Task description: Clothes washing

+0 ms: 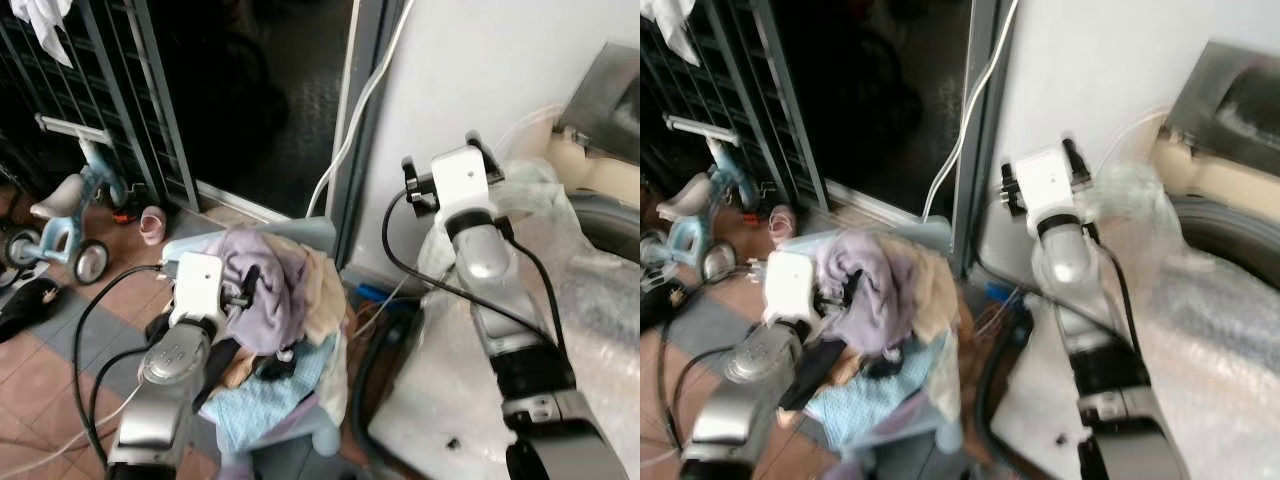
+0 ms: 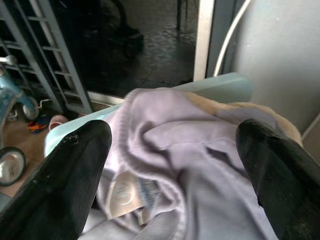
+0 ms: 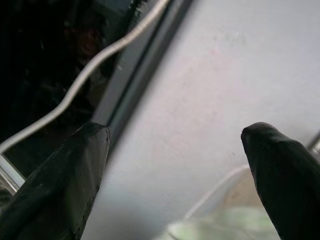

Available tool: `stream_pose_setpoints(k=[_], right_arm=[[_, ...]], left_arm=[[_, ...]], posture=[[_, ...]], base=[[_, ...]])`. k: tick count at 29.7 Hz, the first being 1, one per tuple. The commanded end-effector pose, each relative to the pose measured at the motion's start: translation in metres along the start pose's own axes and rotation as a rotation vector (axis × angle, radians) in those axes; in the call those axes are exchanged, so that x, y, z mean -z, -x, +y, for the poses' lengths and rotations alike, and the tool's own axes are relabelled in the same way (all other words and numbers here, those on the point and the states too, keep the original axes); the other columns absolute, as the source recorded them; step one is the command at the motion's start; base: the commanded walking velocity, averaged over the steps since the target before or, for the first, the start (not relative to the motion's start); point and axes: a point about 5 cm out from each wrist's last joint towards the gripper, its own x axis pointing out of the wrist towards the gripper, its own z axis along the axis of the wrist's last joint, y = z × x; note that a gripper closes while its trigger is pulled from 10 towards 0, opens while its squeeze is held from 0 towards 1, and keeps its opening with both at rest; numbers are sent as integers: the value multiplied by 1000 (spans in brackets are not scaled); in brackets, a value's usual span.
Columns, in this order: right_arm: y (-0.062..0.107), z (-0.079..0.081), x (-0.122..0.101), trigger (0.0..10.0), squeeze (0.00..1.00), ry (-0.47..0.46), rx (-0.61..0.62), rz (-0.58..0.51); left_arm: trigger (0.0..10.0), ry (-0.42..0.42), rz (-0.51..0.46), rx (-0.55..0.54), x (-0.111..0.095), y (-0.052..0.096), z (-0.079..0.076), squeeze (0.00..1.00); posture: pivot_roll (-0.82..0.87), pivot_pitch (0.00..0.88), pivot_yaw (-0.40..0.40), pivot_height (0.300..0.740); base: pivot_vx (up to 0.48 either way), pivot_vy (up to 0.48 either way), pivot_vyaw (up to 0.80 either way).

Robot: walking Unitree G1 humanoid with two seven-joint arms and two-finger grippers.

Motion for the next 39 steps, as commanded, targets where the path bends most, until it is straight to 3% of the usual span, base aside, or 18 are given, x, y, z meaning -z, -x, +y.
stream_pose_setpoints(k=[1, 5, 7, 13, 14, 15, 16, 23, 28, 39], right_arm=[[-7, -20, 9, 10000, 0, 39, 50, 66], [-26, -39, 12, 10000, 0, 37, 74, 162], [-39, -59, 21, 10000, 0, -7, 85, 326], [-42, -67, 26, 10000, 0, -66, 62, 406], [-43, -68, 27, 2902, 0, -102, 39, 416], [-43, -68, 27, 2902, 0, -102, 39, 416], [-46, -63, 26, 0, 0, -154, -22, 416], [-44, -31, 35, 0, 0, -209, -190, 467], [-38, -23, 45, 0, 0, -230, -220, 513], [-21, -53, 73, 0, 0, -302, -17, 670]], left_arm=[[10000, -3, -7, 27, -4, -1, -9, 0], [10000, -5, -3, 28, -4, -1, -9, 0], [10000, -9, 0, 29, -3, -1, -10, 0], [10000, -10, 10, 20, -1, 1, -9, 0], [10000, -8, 15, 13, 1, 2, -9, 0], [10000, -8, 15, 13, 1, 2, -9, 0], [10000, -3, 21, 6, 2, 2, -10, 0], [10000, 2, 28, 7, 3, 5, -13, 0], [10000, -3, 40, -3, 6, 8, -9, 0], [10000, -14, 55, -7, 8, 8, -8, 0]], posture=[[-32, 0, -13, 740], [-27, 0, -17, 740], [-16, 0, -33, 740], [-13, 0, -46, 740], [-12, 0, -52, 740], [-12, 0, -52, 740], [-13, 0, -60, 740], [-3, 0, -65, 740], [1, 0, -69, 740], [-2, 0, -66, 740]], base=[[0, 0, -788], [0, 0, -305], [0, 0, 0], [0, 0, 0], [0, 0, 0], [0, 0, 0], [0, 0, 0], [0, 0, 0], [0, 0, 0], [0, 0, 0]])
